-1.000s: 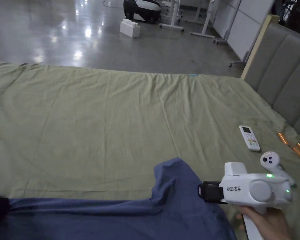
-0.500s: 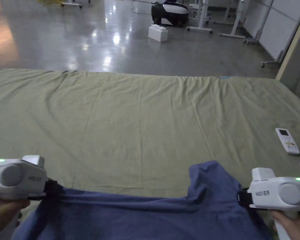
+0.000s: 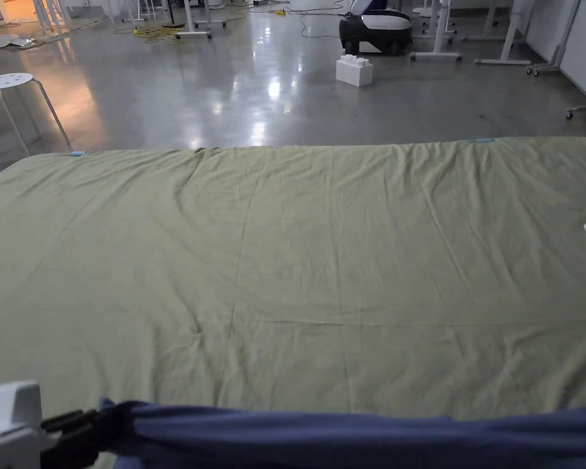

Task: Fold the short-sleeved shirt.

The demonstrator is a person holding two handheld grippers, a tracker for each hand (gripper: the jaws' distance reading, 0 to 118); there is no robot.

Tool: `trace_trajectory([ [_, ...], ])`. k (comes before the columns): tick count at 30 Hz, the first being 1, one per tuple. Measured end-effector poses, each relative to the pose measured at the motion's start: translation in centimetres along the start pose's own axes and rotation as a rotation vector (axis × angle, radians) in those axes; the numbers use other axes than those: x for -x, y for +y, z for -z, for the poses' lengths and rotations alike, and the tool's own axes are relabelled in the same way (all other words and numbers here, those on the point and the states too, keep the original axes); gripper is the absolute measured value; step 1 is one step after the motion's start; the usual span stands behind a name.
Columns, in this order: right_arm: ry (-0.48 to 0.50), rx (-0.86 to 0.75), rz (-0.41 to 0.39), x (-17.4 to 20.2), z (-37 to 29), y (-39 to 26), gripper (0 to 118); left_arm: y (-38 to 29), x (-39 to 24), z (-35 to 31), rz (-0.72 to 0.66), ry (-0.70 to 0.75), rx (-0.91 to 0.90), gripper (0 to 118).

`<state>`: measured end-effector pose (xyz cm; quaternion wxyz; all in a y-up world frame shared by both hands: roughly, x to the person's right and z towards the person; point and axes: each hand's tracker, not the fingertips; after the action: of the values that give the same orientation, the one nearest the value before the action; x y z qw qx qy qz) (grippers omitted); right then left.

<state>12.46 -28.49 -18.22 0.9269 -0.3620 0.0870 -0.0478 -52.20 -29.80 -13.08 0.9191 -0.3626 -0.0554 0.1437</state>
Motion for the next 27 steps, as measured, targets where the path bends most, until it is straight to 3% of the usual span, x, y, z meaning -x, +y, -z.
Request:
trace_trajectory([
  [2, -0.022, 0.017, 0.007, 0.4, -0.2, -3.1, 2, -2.7, -0.5, 0.6, -0.005, 0.027, 0.056, 9],
  [6, -0.045, 0.071, 0.098, -0.3, 0.7, -6.8, 2, -6.0, 1.6, 1.6, -0.079, 0.022, 0.1, 9],
  [9, -0.062, 0.076, 0.093, -0.1, 1.0, -7.9, 2, -7.1, 2.8, 2.4, -0.062, 0.033, 0.129, 9],
  [11, -0.066, 0.094, 0.032, 0.4, 1.5, -8.3, 3, -7.3, 2.7, 2.8, 0.0, 0.068, 0.107, 9],
  [12, -0.086, 0.087, -0.011, 0.6, 1.8, -8.6, 3, -7.3, 2.6, 2.9, -0.014, 0.072, 0.106, 14],
  [13, -0.102, 0.079, -0.043, 0.9, 1.9, -8.7, 15, -7.2, 2.7, 3.0, -0.019, 0.081, 0.101, 31],
  [15, -0.132, 0.097, -0.079, 0.2, 2.6, -9.3, 64, -6.8, 3.5, 2.9, -0.031, 0.093, 0.087, 68],
  [16, -0.143, 0.095, -0.075, -0.2, 2.5, -9.4, 78, -6.9, 3.5, 2.4, -0.035, 0.096, 0.068, 86],
  [17, -0.148, 0.073, -0.068, -0.5, 2.0, -9.3, 76, -6.5, 3.5, 1.7, -0.034, 0.106, 0.042, 91],
  [19, -0.161, 0.022, -0.027, -1.5, 0.4, -9.0, 75, -5.3, 3.3, -0.6, -0.015, 0.157, -0.037, 91],
  [22, -0.198, -0.111, 0.006, -2.1, -3.2, -7.4, 75, -3.4, 0.7, -5.0, 0.117, 0.217, -0.178, 91],
  [25, -0.185, -0.294, 0.011, 0.0, -7.7, -5.0, 75, -1.5, -3.6, -9.8, 0.256, 0.221, -0.362, 91],
  [27, -0.124, -0.423, 0.006, 2.2, -10.2, -3.3, 75, -0.7, -7.1, -12.5, 0.322, 0.231, -0.48, 91],
])
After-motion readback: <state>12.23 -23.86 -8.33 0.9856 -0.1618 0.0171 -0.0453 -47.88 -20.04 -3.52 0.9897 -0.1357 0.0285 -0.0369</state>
